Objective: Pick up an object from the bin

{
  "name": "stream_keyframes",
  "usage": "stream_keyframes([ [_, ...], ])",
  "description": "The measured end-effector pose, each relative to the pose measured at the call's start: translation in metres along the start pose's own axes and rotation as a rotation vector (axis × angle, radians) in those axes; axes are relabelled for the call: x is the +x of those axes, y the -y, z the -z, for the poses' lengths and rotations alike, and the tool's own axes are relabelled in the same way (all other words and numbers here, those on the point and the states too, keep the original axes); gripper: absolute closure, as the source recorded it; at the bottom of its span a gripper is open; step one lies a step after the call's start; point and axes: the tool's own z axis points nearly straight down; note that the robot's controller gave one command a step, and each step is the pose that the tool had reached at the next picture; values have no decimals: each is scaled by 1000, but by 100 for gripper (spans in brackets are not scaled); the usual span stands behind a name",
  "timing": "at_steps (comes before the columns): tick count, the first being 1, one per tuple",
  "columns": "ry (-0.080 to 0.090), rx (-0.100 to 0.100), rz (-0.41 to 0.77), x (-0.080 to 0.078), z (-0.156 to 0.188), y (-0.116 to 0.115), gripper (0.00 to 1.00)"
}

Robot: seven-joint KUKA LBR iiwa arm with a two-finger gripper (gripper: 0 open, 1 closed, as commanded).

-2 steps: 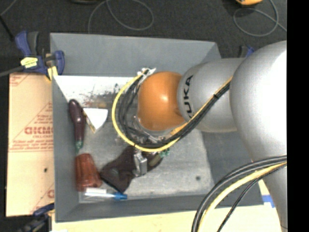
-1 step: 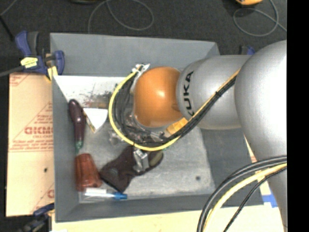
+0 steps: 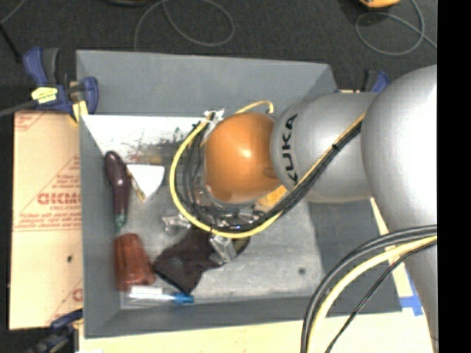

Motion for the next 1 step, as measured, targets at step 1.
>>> stream_keyframes([
  [1, 9, 8, 1, -14, 2, -8, 100],
])
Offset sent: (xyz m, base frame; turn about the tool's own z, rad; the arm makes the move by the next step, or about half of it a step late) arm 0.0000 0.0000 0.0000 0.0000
